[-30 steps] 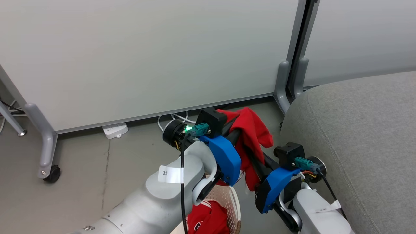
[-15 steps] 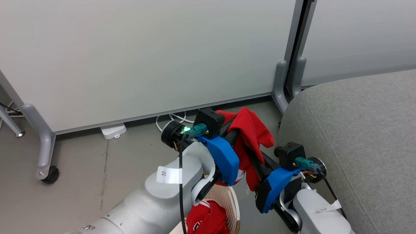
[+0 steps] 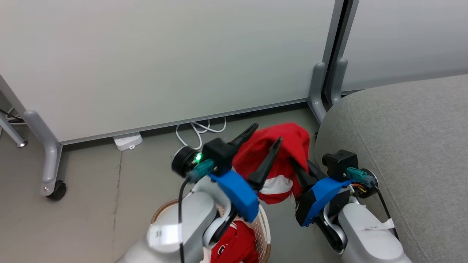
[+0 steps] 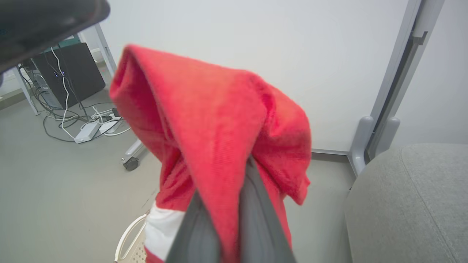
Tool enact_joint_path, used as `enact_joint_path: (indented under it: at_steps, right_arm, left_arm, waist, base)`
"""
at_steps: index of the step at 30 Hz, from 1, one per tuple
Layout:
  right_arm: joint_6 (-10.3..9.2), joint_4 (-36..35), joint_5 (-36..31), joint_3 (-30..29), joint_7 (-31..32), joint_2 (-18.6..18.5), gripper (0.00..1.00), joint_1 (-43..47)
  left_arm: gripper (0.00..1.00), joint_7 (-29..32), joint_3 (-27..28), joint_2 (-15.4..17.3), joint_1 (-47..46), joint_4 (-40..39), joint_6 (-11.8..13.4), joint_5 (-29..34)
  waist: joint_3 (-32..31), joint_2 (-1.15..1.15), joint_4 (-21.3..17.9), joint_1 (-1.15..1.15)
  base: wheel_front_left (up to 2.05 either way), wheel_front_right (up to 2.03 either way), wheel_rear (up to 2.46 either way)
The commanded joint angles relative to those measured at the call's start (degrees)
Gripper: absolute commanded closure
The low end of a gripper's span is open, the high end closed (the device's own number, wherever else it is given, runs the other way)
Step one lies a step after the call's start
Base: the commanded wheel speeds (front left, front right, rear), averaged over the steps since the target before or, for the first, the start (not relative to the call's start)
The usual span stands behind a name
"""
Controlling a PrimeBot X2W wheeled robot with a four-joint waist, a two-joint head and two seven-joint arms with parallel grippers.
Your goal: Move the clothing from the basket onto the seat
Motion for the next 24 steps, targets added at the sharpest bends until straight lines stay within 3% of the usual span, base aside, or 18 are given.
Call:
enact_joint_path:
  at_steps: [1, 11, 24]
  right_arm:
    - [0.03, -0.34, -0.32, -0.38, -0.44, -0.17, 1.00, -0.47]
    - [0.03, -0.56, -1.54, -1.79, -0.16, -0.17, 1.00, 0.97]
    - [0.03, -1.44, -2.54, -3.21, 0.49, -0.17, 1.00, 2.44]
  left_arm:
    - [0.00, -0.27, 3.21, 1.28, 3.71, -2.78, -0.48, 3.39]
    - [0.00, -0.28, 15.63, 3.05, 17.66, -9.88, -3.31, 15.57]
    - [0.00, -0.29, 29.45, 1.96, 30.81, -15.11, -5.60, 24.23]
  waist:
    - [0.20, 0.00, 0.10, 0.00]
    - [0.63, 0.00, 0.73, 0.00]
    - [0.76, 0.00, 1.18, 0.00]
  base:
    - [0.00, 0.00, 0.00]
    - [0.00, 0.00, 0.00]
    - [0.00, 0.00, 0.00]
